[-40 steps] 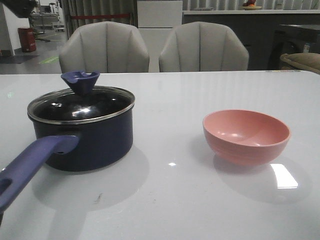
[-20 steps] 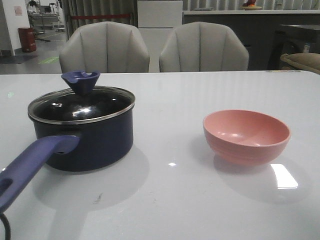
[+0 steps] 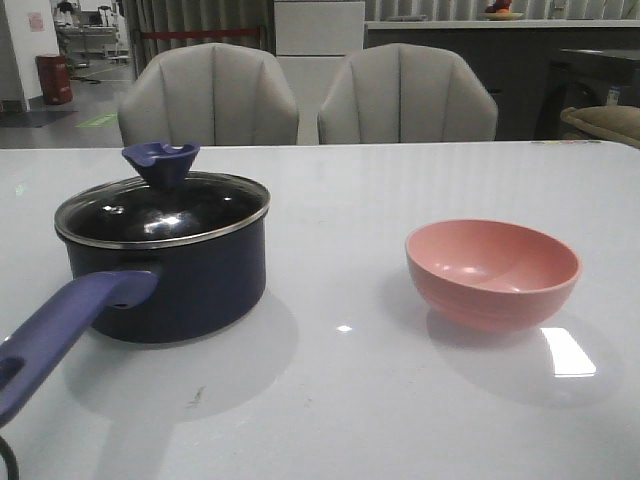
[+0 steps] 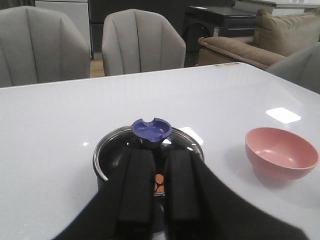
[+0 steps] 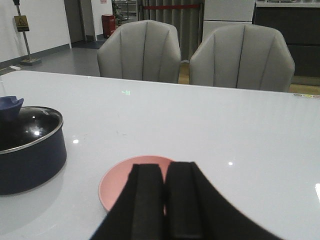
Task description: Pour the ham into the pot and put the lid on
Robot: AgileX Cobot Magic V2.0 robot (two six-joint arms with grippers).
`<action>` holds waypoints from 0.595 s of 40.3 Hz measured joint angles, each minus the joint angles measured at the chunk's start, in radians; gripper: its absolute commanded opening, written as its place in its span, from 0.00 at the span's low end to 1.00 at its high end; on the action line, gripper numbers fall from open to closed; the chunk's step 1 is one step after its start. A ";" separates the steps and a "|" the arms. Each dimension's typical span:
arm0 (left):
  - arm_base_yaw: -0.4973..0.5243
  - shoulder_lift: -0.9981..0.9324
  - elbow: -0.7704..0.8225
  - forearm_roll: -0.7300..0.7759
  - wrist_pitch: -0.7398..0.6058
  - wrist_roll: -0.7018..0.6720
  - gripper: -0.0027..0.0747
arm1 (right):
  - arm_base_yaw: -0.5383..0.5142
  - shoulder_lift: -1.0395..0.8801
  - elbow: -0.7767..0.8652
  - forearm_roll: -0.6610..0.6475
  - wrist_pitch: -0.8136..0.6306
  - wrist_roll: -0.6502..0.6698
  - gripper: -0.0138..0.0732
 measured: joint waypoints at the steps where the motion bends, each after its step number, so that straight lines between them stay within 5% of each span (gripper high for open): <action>1: 0.000 0.000 0.000 0.000 0.000 0.000 0.20 | 0.000 0.000 0.000 0.000 0.000 0.000 0.33; 18: 0.004 -0.010 0.040 0.030 -0.034 0.000 0.20 | 0.000 0.000 0.000 0.000 0.000 0.000 0.33; 24: 0.108 -0.098 0.122 0.084 -0.040 0.000 0.20 | 0.000 0.000 0.000 0.000 0.000 0.000 0.33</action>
